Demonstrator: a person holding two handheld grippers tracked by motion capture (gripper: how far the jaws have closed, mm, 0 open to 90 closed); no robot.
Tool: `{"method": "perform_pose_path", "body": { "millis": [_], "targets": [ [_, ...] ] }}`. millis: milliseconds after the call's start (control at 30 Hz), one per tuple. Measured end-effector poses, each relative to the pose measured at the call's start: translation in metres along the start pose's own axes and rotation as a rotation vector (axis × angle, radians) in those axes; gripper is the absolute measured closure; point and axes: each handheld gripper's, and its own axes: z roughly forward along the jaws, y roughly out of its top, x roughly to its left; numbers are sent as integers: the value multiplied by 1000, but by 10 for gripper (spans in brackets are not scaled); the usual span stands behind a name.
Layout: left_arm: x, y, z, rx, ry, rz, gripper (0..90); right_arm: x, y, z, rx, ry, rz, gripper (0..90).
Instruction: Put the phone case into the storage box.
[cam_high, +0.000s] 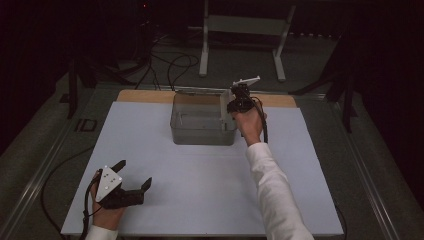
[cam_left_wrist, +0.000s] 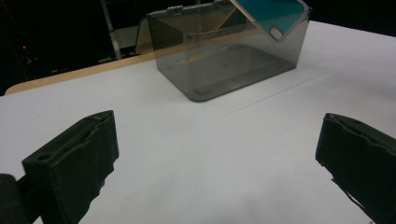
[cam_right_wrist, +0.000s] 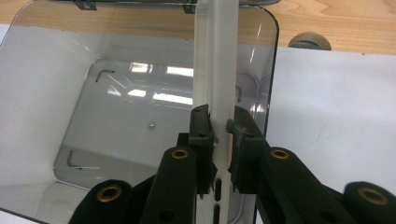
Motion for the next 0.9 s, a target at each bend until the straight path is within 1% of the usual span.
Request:
{"method": "perform_pose_path", "body": {
  "millis": [67,167,300,700,900],
  "targets": [
    [0,0,0,-1,-1,0,2,0,0,1,-1,-6,-5,810],
    [0,0,0,-2,-1,0,2,1,0,2,3,-6,5,809],
    [0,0,0,-2,-2,0,2,1,0,4,8,-11,5,808],
    [0,0,0,-1,-2,1,2,3,-5,15,29,-26,13,807],
    [1,0,-1,0,0,2,2,3,-6,19,37,-38,27,807]
  ]
}}
